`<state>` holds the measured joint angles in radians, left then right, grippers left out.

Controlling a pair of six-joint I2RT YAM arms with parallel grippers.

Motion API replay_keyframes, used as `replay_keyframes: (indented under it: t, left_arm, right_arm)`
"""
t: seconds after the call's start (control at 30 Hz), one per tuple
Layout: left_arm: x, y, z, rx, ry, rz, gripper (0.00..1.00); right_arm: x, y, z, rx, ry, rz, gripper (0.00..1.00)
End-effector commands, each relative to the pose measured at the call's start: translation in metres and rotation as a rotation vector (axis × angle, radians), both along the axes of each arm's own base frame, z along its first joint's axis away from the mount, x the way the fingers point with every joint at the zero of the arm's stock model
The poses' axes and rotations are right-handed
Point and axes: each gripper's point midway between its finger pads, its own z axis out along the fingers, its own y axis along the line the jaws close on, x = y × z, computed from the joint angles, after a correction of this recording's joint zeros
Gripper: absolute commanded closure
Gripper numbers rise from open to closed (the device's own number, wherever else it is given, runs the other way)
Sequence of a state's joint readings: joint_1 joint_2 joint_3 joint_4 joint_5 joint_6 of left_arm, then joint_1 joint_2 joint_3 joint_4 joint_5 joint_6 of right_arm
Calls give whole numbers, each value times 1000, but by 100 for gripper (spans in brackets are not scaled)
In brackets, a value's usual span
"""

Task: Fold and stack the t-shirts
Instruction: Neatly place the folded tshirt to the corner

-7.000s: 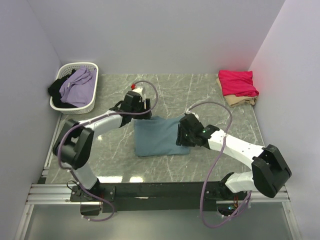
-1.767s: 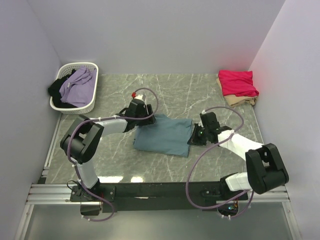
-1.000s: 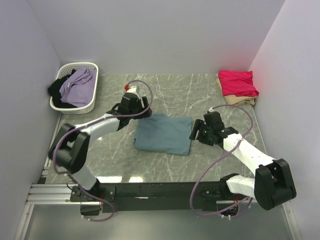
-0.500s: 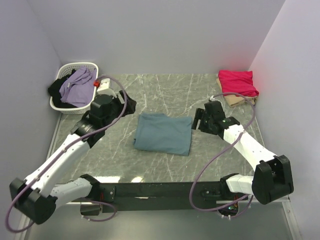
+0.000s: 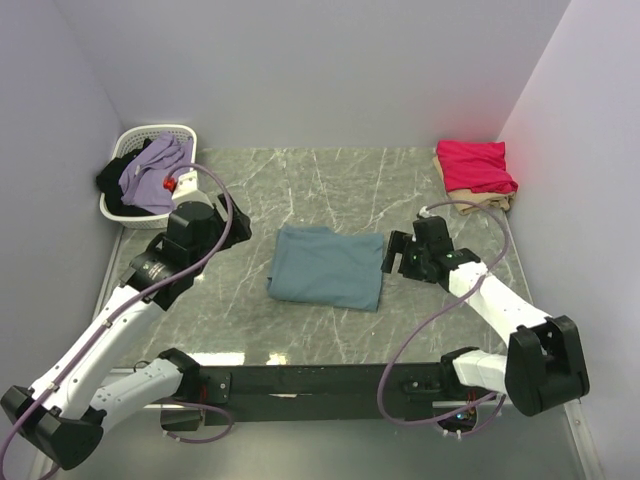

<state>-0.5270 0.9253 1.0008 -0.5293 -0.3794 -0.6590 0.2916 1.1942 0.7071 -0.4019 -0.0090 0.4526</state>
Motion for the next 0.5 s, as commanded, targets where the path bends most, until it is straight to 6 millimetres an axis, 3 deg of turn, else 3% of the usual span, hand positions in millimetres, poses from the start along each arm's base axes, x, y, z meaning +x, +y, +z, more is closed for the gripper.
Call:
replay_keyframes:
  t: [0.0, 0.47]
  left_arm:
    - [-8, 9, -5, 2, 14, 33, 16]
    - [-7, 8, -19, 44, 46, 17, 11]
  right_arm:
    - [13, 16, -5, 106, -24, 31, 2]
    - [18, 27, -39, 213, 78, 74, 0]
